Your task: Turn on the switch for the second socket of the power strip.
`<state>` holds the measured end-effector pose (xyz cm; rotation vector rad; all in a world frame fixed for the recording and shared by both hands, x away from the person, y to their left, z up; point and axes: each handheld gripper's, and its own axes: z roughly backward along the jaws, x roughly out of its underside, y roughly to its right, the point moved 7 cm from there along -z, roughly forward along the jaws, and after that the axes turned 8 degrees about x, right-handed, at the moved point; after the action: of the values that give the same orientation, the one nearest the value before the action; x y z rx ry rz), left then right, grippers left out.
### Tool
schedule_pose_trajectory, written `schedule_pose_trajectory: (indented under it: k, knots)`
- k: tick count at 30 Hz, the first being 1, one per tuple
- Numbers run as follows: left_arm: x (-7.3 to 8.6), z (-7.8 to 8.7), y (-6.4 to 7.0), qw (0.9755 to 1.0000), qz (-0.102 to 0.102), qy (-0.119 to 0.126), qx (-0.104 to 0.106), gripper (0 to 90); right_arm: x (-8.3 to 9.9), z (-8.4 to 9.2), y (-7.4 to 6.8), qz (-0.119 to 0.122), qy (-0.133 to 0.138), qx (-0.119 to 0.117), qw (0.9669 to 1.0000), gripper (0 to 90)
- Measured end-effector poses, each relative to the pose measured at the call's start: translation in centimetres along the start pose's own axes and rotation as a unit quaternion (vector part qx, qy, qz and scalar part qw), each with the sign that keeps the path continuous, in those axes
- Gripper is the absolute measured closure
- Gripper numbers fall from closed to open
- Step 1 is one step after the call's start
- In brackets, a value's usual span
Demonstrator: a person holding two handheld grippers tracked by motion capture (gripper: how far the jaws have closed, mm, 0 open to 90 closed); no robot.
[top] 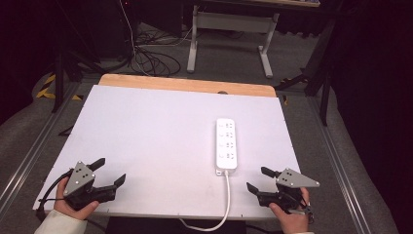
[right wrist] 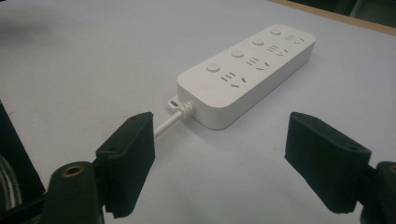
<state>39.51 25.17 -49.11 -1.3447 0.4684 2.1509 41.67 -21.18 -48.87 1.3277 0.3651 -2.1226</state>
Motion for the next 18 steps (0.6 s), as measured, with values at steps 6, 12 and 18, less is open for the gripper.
schedule_pose_trajectory:
  k: [6,12,18]
  knots:
    - [-0.04,0.03,-0.02,1.0,-0.002,0.002,-0.006,16.1,0.07,-0.06,0.09,0.001,-0.002,0.003,1.0,24.7]
    - [-0.1,0.17,-0.1,0.9999,-0.002,0.007,-0.013,16.0,-0.01,-0.06,-0.01,0.004,0.0,0.002,1.0,24.7]
    - [-0.11,0.14,-0.06,0.9999,0.001,0.008,-0.009,15.3,-0.03,-0.09,-0.04,0.004,-0.001,0.001,1.0,24.7]
